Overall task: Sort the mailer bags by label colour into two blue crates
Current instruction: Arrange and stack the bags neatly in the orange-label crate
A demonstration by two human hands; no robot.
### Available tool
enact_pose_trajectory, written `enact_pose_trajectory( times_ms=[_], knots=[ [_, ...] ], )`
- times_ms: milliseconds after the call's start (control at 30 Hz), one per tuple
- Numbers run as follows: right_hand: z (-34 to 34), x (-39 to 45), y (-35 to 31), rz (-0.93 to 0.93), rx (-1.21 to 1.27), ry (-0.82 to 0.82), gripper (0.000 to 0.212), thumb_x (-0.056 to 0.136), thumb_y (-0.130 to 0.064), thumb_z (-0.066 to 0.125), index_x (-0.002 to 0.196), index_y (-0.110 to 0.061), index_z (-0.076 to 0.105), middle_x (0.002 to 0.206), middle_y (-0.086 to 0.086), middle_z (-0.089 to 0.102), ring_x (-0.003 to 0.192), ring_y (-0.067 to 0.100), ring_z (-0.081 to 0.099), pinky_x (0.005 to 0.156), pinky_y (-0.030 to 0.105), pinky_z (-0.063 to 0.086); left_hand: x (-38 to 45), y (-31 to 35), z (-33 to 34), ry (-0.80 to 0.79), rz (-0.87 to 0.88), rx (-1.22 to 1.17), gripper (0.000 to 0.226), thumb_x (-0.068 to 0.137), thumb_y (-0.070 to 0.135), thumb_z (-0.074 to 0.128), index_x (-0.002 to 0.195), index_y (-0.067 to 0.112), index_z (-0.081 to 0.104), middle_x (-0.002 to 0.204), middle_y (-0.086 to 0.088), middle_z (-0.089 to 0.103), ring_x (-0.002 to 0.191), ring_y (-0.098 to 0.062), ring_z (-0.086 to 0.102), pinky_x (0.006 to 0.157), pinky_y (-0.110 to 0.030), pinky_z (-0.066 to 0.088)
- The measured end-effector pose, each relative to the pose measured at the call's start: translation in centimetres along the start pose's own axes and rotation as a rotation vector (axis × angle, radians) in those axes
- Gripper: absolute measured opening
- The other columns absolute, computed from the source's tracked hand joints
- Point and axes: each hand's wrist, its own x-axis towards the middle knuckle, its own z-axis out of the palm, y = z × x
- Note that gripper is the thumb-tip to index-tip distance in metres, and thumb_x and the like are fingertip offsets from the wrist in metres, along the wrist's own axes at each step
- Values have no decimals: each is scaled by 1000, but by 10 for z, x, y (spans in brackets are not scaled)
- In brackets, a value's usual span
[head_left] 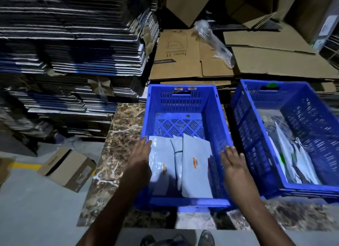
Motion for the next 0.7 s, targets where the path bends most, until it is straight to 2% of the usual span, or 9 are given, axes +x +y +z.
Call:
enact_pose_trajectory(
  times_ms=[67,133,167,200,267,333,467,567,700],
  knots=[
    [0,12,-9,-44,44,-37,52,63,8,64,114,0,66,130,23,59,125,39,56,108,51,42,11,7,-6,-45,-50,84,80,67,-7,53,145,5,40,156,-14,32,146,-33,25,120,-43,12],
    [-4,29,-24,-13,214,-93,18,78,-10,62,96,-8,66,109,16,67,106,35,65,88,39,53,28,13,-9,-130,-101,207,70,82,8,51,149,14,32,161,-6,21,151,-23,10,121,-43,1],
    [-4,38,-33,34,310,-158,16,85,-23,59,94,-10,62,103,14,66,98,34,66,78,37,52,36,16,-9,-164,-64,321,65,87,15,47,149,15,31,162,-6,20,151,-23,7,121,-44,0],
    [-2,46,-42,80,368,-250,29,89,-36,57,104,-11,58,107,15,63,99,36,64,76,38,50,44,18,-7,-207,-1,440,60,90,20,43,148,14,32,161,-7,22,151,-24,7,121,-47,1],
    [9,57,-55,134,357,-500,69,88,-58,56,140,-17,35,139,22,41,121,42,51,90,45,47,60,22,3,-289,112,594,54,94,29,38,145,11,36,156,-10,32,149,-28,15,121,-50,7],
    [17,60,-62,155,315,-697,90,85,-65,57,151,-27,10,153,24,18,134,47,36,102,51,40,77,27,19,-377,131,630,51,97,38,37,141,12,41,149,-12,40,144,-32,25,119,-50,15],
    [27,56,-58,169,286,-746,72,83,-54,62,136,-20,26,139,18,38,125,41,42,96,48,44,98,24,57,-583,-78,412,49,98,47,33,140,23,42,144,-8,49,135,-31,39,114,-50,23],
    [29,54,-55,165,316,-744,71,82,-50,63,136,-19,29,140,15,38,127,38,39,97,48,44,92,22,71,-754,-196,271,51,98,49,29,143,26,38,145,-9,49,132,-32,45,111,-47,31],
    [31,55,-55,187,379,-736,76,82,-53,65,138,-20,26,145,14,31,131,42,35,100,49,42,79,29,77,-813,-173,274,54,94,38,35,147,26,33,148,-7,45,134,-32,43,108,-46,36]
  ],
)
